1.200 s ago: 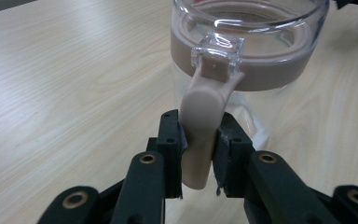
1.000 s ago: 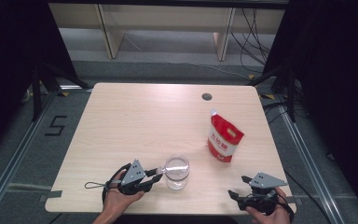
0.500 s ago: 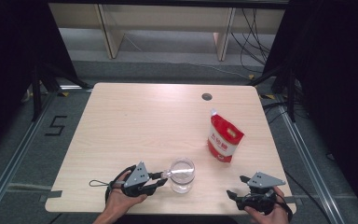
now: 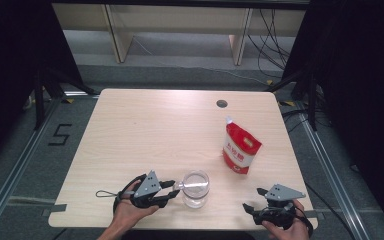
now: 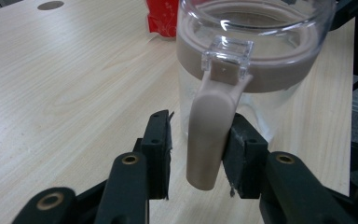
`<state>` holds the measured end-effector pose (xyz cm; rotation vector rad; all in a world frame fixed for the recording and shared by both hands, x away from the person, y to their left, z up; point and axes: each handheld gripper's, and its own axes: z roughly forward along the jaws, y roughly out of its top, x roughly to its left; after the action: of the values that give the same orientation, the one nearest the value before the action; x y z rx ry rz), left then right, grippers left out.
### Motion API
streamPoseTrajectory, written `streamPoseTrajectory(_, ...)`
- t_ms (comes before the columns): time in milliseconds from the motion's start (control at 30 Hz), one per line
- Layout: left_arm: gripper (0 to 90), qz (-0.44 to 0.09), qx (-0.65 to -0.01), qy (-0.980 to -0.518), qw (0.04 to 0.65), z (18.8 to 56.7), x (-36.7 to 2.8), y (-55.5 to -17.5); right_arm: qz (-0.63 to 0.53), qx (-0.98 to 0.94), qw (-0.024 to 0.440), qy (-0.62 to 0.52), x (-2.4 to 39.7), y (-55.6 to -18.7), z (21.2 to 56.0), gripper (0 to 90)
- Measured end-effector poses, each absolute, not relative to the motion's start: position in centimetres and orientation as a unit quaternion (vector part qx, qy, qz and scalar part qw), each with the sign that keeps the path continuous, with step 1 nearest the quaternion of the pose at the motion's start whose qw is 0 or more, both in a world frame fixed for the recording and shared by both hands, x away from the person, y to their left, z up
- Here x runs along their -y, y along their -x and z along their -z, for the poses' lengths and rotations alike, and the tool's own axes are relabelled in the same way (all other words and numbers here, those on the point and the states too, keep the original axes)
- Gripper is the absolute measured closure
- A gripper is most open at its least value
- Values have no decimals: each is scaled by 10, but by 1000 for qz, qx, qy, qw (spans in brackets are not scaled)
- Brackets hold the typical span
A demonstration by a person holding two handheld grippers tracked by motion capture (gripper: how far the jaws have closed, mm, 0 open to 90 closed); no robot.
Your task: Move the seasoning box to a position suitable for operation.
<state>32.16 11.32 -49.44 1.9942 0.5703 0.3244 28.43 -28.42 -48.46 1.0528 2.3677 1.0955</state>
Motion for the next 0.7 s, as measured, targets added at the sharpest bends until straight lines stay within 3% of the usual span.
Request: streamPoseTrajectory(700, 429, -96, -267, -797, 533, 468, -124, -301, -390, -829, 160, -368, 288, -284, 485, 258)
